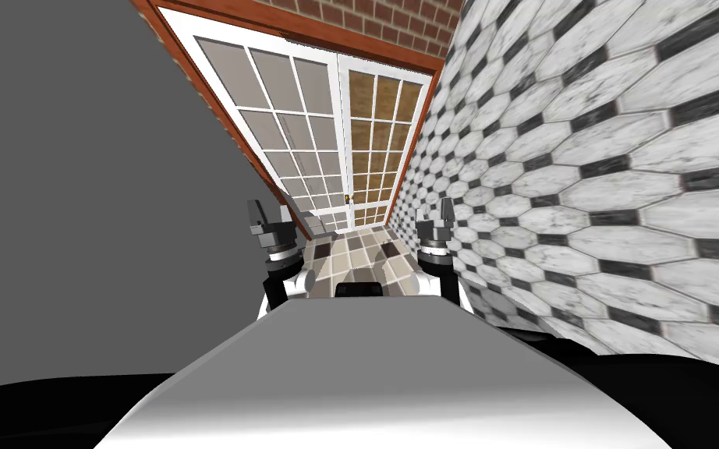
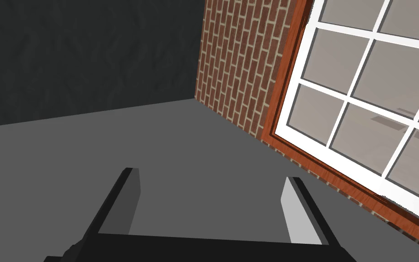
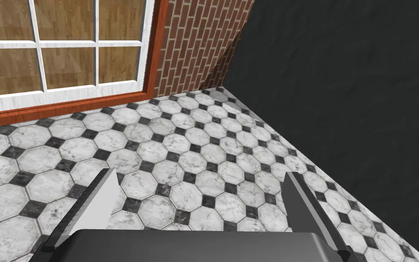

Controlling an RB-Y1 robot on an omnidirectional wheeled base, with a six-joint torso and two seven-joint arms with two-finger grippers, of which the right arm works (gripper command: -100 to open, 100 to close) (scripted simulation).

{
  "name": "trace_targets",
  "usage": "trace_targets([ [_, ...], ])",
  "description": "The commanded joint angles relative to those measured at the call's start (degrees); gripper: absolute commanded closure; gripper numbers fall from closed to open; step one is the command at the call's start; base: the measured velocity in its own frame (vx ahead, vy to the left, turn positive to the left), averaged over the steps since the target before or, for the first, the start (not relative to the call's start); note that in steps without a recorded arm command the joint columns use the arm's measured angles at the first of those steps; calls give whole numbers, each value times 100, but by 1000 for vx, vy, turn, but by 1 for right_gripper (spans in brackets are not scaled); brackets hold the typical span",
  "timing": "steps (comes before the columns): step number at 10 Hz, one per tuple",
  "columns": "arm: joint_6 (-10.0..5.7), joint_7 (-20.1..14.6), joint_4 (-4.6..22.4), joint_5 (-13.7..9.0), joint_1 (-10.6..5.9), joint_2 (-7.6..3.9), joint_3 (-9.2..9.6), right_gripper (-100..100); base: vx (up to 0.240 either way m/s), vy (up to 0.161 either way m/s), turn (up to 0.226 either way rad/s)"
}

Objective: Pull the door open

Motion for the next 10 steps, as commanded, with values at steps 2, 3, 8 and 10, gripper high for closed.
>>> trace_targets([
  [2,-65,208,254,44,-81,-44,-25,-100,78,32,9],
  [3,-95,304,373,64,-119,-62,-37,-100,106,34,9],
  [8,-232,741,908,157,-290,-131,-89,-100,98,37,8],
  [10,-280,895,1098,190,-351,-151,-107,-100,68,29,6],
])
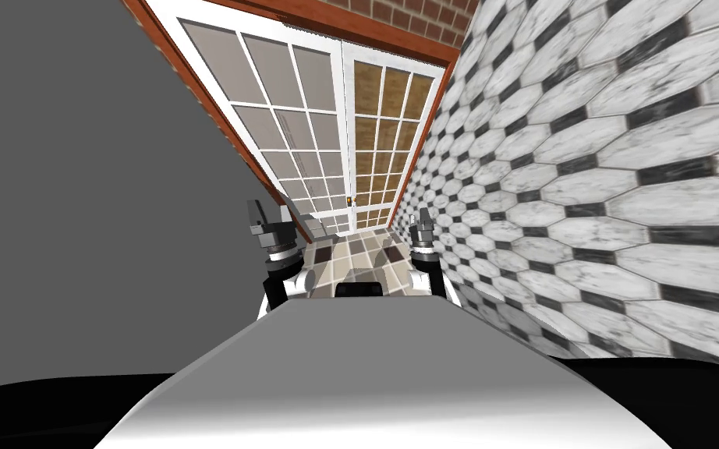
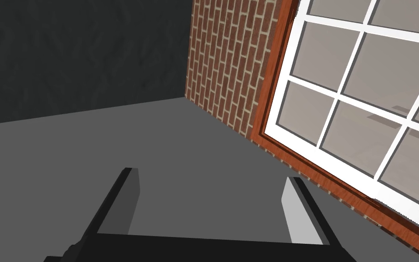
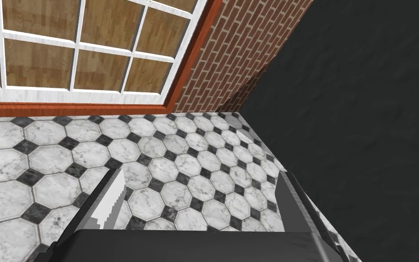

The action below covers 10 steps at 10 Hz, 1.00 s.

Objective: Pull the door open

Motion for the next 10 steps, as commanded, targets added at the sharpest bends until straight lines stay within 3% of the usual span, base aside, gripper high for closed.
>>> trace_targets([
  [1,-45,146,179,27,-65,-19,-22,-100,84,23,9],
  [10,-312,1003,1231,208,-405,-100,-125,-100,90,36,9],
])
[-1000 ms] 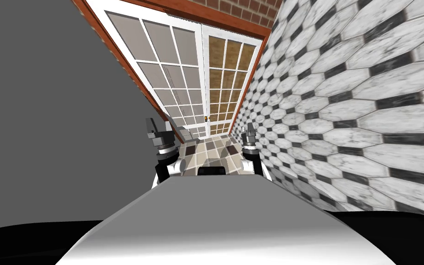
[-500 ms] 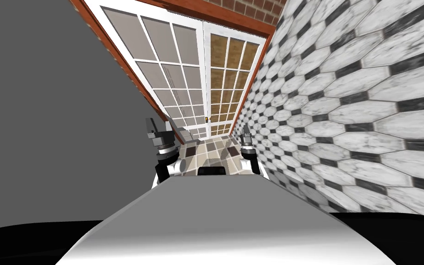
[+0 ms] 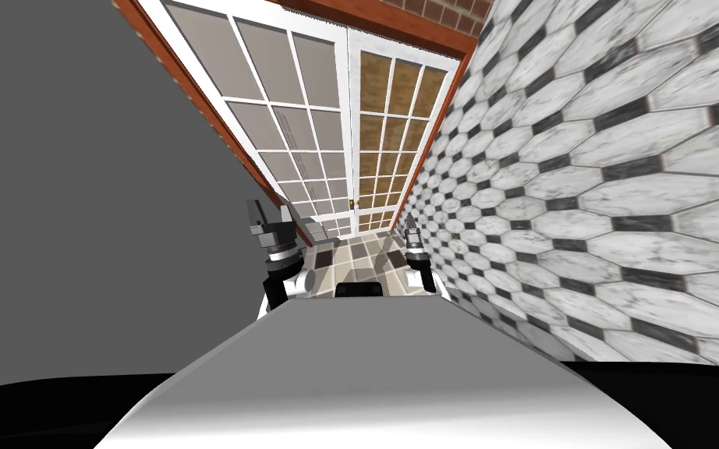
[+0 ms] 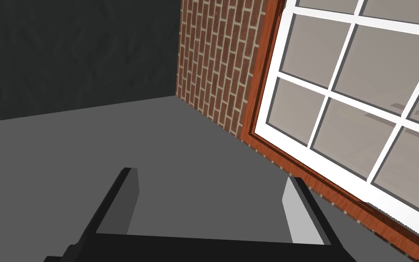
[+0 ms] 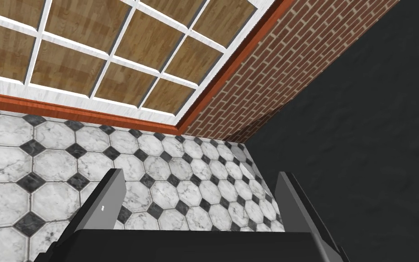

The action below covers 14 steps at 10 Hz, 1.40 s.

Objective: Pull the door open

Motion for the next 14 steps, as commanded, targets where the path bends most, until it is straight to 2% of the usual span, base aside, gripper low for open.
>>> trace_targets([
  [1,-55,165,223,22,-86,-36,-45,-100,87,25,12],
  [14,-525,1678,2085,342,-698,-94,-226,-100,99,42,11],
])
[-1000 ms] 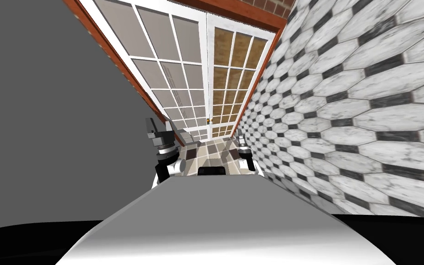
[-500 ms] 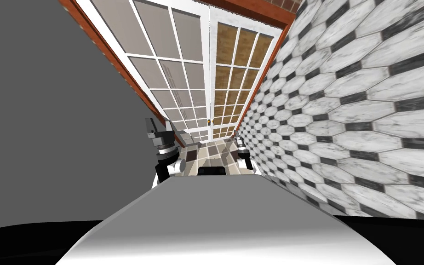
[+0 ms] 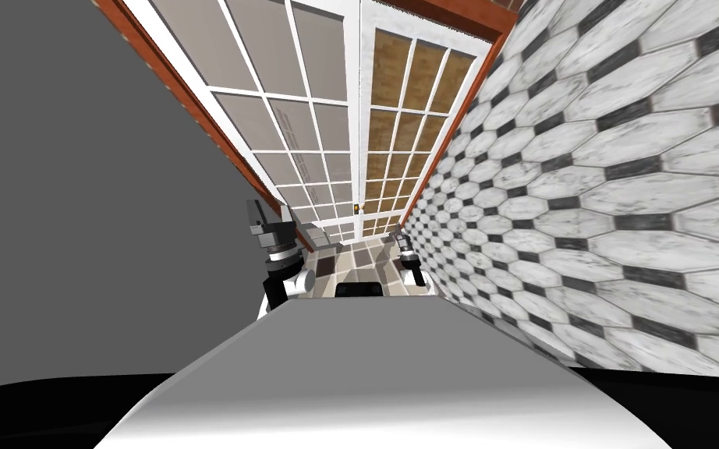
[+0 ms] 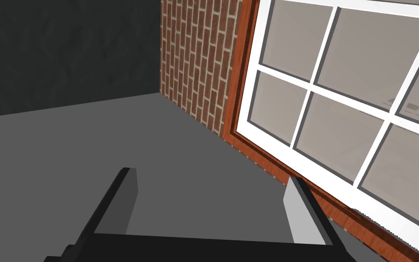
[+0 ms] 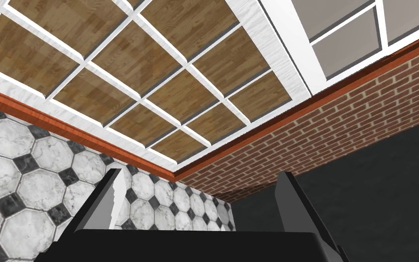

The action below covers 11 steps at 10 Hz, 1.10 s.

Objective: Pull the door open

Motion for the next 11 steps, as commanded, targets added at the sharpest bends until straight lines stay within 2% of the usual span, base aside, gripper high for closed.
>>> trace_targets([
  [1,-27,208,214,44,-86,-5,-21,-100,115,33,9],
  [11,-405,1429,1714,301,-592,9,-166,-100,98,39,11],
])
